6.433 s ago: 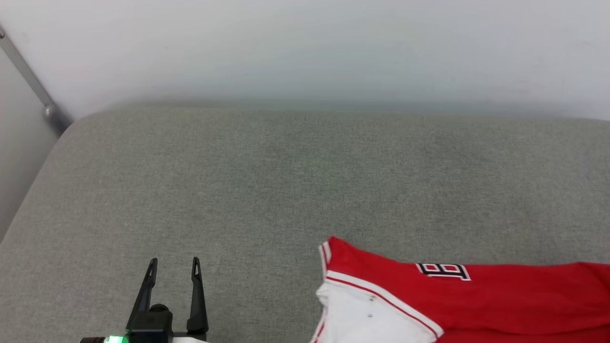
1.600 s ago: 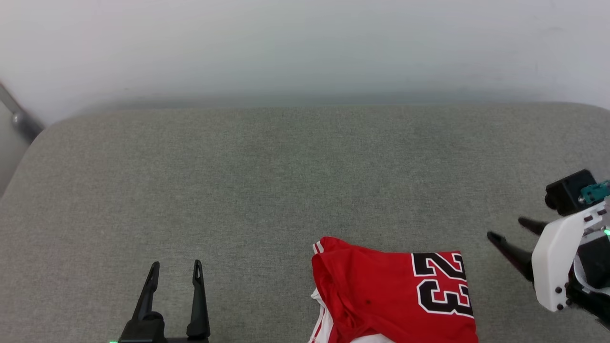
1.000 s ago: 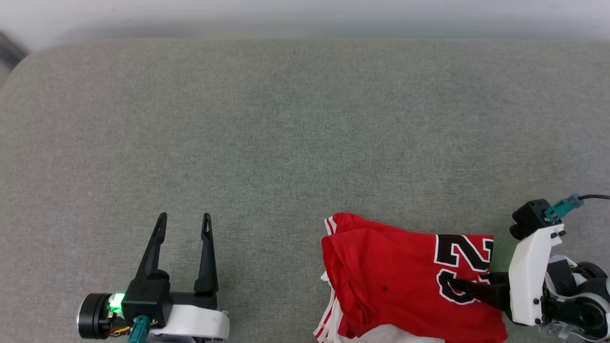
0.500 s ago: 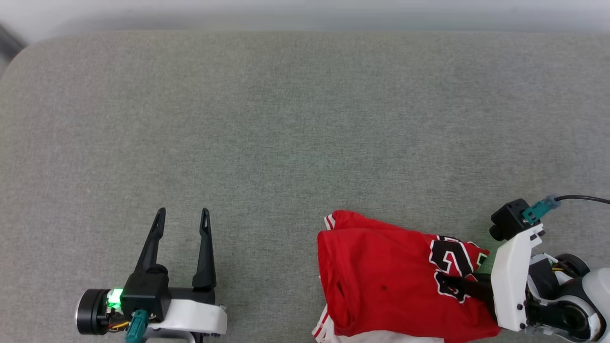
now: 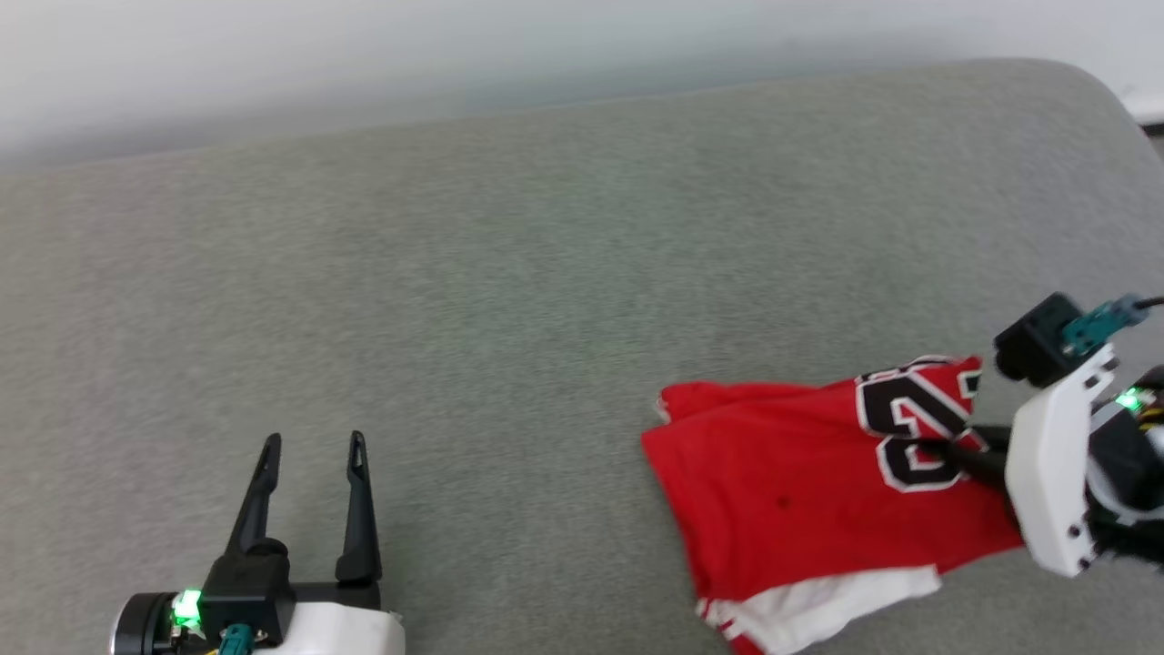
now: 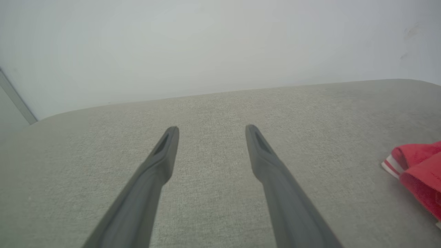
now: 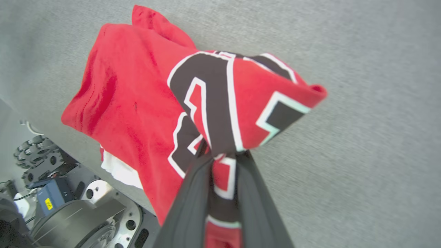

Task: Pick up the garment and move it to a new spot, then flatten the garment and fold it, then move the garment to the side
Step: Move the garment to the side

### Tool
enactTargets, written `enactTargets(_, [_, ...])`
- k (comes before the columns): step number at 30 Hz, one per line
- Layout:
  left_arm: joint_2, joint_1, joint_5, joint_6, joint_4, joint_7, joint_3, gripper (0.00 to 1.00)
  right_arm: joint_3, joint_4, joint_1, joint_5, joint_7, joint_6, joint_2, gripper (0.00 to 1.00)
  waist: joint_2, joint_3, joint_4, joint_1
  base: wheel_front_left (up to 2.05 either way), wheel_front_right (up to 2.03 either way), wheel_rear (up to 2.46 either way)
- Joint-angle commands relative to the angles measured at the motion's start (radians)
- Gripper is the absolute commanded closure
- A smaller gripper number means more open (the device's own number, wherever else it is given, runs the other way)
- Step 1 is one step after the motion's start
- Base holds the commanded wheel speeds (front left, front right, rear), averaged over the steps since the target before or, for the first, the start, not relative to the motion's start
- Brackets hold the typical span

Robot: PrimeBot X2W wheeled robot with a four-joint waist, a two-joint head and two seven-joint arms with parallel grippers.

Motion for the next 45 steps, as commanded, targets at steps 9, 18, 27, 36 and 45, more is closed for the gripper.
enactTargets(9, [0.055,-0.054,0.019,-0.008,-0.041,-0.002,0.038,0.00,-0.007,0.100,-0.188,-0.136,-0.068,-0.001,-0.118,1.00,0.0000,0.150,-0.197,0.0000,0.00,0.00,0.00])
enactTargets(18, [0.092,-0.110,0.035,-0.020,-0.076,-0.002,0.029,0.00,-0.112,0.314,-0.282,-0.239,-0.130,-0.001,-0.130,1.00,0.0000,0.275,-0.182,0.0000,0.00,0.00,0.00])
enactTargets(27, [0.110,-0.151,0.034,-0.010,-0.117,-0.002,0.018,0.00,-0.298,0.545,-0.339,-0.330,-0.163,-0.001,-0.110,1.00,0.0000,0.361,-0.127,0.0000,0.00,0.00,0.00])
enactTargets(36, [0.087,-0.145,0.022,0.006,-0.116,-0.002,-0.003,0.00,-0.367,0.650,-0.303,-0.426,-0.162,-0.001,-0.030,0.00,0.0000,0.315,-0.098,0.0000,0.00,0.00,0.00])
enactTargets(45, [0.046,-0.088,-0.005,0.026,-0.087,-0.002,-0.018,0.00,-0.454,0.613,-0.258,-0.574,-0.351,-0.001,0.001,0.00,0.0000,0.122,-0.041,0.0000,0.00,0.00,0.00])
